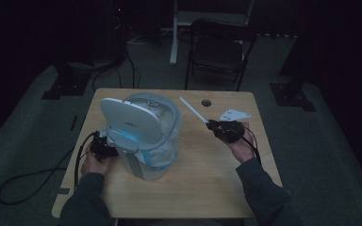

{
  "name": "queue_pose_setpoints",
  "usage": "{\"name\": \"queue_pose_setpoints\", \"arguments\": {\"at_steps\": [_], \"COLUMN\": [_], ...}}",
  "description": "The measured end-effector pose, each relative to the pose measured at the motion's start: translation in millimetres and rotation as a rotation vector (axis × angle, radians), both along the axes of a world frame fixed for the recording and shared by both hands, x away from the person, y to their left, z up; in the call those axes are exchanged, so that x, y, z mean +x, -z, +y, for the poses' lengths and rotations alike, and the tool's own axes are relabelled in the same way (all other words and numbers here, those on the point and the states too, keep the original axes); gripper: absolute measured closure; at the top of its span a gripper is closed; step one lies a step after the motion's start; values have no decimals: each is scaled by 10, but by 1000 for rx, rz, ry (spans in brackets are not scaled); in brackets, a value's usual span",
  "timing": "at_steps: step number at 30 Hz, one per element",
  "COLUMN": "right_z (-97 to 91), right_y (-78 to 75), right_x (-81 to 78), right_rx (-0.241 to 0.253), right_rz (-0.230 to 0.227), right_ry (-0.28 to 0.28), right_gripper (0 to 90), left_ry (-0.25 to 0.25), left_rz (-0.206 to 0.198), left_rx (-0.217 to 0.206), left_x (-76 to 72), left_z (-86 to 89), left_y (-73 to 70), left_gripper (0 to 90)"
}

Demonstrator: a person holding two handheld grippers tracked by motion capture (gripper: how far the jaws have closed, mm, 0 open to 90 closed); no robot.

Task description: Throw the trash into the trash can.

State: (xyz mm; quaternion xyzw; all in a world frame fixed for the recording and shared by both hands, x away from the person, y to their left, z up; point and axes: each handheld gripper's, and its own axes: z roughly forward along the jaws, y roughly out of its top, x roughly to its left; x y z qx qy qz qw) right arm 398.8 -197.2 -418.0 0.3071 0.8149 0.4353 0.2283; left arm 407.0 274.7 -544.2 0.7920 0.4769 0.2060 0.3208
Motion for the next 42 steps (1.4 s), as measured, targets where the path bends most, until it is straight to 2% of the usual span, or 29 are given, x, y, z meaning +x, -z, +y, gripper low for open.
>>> {"name": "queue_pose_setpoints", "arguments": {"at_steps": [18, 32, 42], "right_z": [12, 88, 104], "right_y": [-230, -465, -581], "right_x": [135, 193, 262], "right_rx": [30, 8, 25], "right_rz": [-20, -52, -62], "right_ry": [-11, -62, -87], "right_gripper": [786, 786, 786], "left_ry": [1, 1, 0], "left_rz": [0, 0, 0], "left_rx": [-1, -1, 0], "left_x": [0, 0, 0], "left_z": [1, 1, 0], "left_y": [0, 0, 0], "left_gripper": [144, 144, 144]}}
